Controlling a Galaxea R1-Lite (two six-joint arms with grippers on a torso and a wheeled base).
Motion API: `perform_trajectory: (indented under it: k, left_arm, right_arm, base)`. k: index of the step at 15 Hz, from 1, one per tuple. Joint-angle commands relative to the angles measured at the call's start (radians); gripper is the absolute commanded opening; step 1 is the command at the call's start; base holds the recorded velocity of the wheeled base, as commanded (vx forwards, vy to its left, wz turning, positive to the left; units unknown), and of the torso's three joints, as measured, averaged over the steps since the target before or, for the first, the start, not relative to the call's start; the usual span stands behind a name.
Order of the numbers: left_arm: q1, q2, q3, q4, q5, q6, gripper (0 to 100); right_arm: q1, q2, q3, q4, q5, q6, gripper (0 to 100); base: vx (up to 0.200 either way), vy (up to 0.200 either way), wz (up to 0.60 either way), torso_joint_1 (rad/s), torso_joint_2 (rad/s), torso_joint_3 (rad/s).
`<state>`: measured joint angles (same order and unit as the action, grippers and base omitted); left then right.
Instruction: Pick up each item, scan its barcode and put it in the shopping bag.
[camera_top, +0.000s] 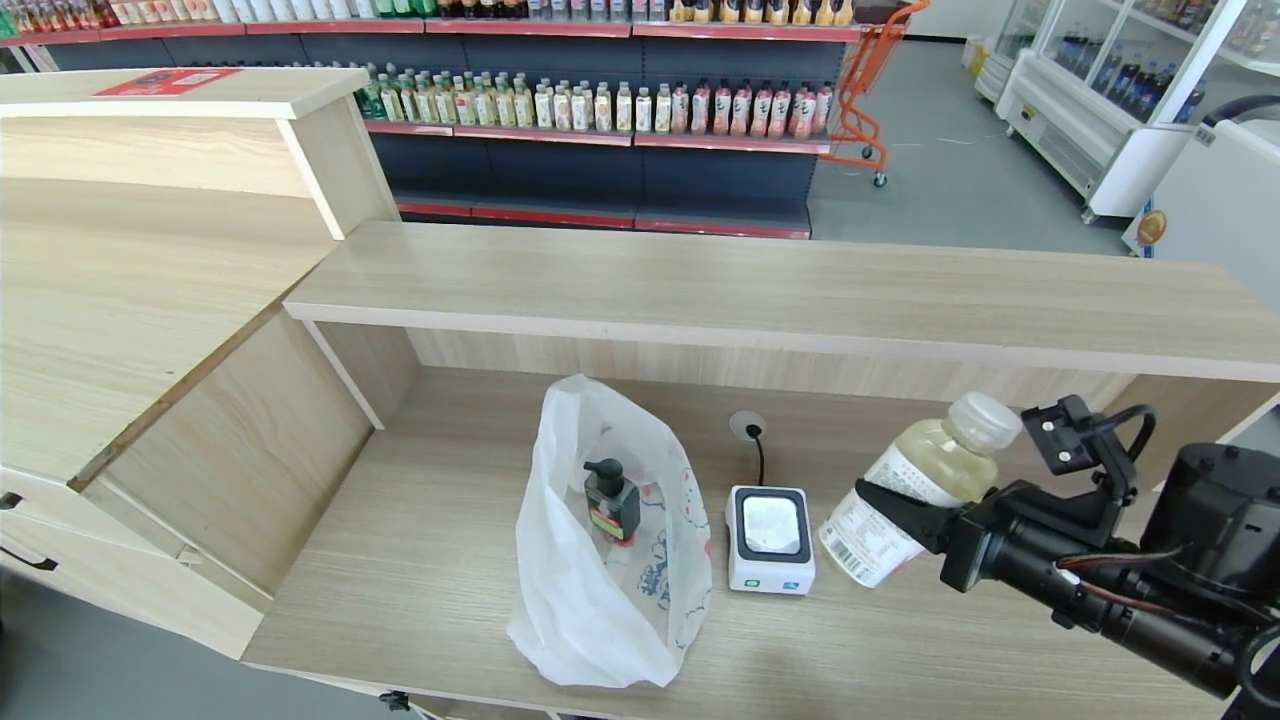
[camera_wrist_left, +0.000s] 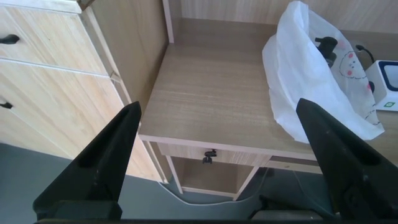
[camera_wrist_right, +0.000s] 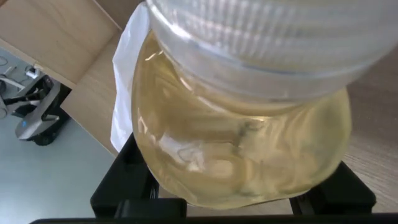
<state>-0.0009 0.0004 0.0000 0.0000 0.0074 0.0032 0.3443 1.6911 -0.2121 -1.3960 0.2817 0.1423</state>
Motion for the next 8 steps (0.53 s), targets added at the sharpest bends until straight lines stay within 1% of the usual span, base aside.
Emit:
perform_trajectory:
  k: [1, 3, 4, 8]
  left_arm:
    - [-0.001, 0.0, 0.0, 0.0, 0.0, 0.0, 100]
    - [-0.001, 0.0, 0.0, 0.0, 0.0, 0.006, 100]
    - [-0.001, 0.0, 0.0, 0.0, 0.0, 0.003, 100]
    - [-0.001, 0.0, 0.0, 0.0, 0.002, 0.0, 100]
  right_arm:
    - [0.001, -0.014, 0.004, 0.0, 0.001, 0.006, 0]
    - [0.001, -0.021, 0.004, 0.008, 0.001, 0.013, 0]
    - [0.001, -0.021, 0.004, 0.008, 0.001, 0.013, 0]
    - [0.001, -0.033, -0.003, 0.022, 0.001, 0.043, 0]
  base:
    - [0.0, 0.0, 0.0, 0.0, 0.0, 0.0]
    - [0.0, 0.0, 0.0, 0.0, 0.0, 0.0]
    - [0.0, 0.0, 0.0, 0.0, 0.0, 0.0]
    - [0.0, 0.2, 0.0, 0.001, 0.0, 0.005]
